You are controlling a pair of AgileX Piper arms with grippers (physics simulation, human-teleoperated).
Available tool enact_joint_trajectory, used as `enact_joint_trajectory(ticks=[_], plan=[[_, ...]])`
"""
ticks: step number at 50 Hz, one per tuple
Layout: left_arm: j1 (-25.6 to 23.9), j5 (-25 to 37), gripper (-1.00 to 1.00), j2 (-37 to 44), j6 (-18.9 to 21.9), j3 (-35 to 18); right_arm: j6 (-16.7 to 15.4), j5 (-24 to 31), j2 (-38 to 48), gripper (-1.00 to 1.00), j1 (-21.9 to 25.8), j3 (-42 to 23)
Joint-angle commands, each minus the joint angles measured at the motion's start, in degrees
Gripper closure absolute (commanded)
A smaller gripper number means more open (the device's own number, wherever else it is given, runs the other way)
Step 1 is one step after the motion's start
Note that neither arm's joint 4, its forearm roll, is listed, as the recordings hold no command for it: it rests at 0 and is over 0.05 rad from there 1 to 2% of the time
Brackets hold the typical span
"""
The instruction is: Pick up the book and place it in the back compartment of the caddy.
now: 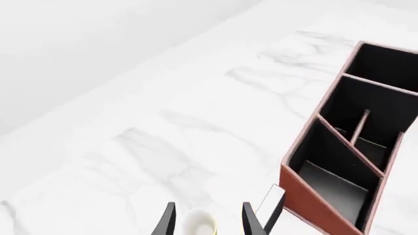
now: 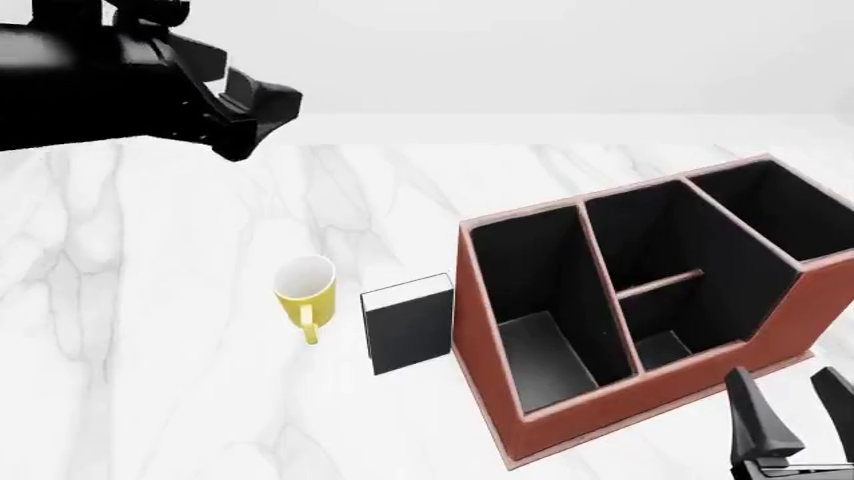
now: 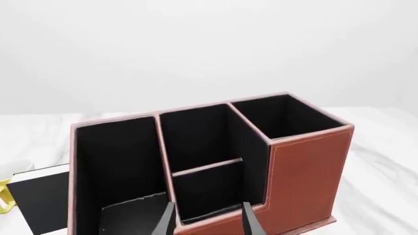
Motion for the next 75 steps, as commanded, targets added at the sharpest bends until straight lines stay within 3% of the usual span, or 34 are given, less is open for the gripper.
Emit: enact_joint_trajectory(ticks=[1, 9, 15, 23, 50, 75], plan=[[-2.15, 8.19, -1.0, 11.08, 2.8, -13.13, 0.11, -0.19, 0.43, -1.0, 0.02, 0.05], [-3.05, 8.52, -1.0, 13.76, 4.23, -13.25, 0.17, -0.69, 1.03, -1.0, 0.01, 0.08], [-5.39, 6.89, -1.0, 14.65, 4.8, -9.47, 0.25, -0.5, 0.87, -1.0, 0.08, 0.06], [-8.43, 3.89, -1.0, 15.81, 2.69, -3.87, 0.11, -0.64, 0.97, -1.0, 0.11, 0.12], [-14.49, -3.99, -1.0, 22.42, -1.33, 4.08, 0.19, -0.43, 0.83, -1.0, 0.2, 0.1], [-12.69, -8.52, -1.0, 26.52, 1.08, 7.21, 0.44, -1.03, 1.63, -1.0, 0.23, 0.11]])
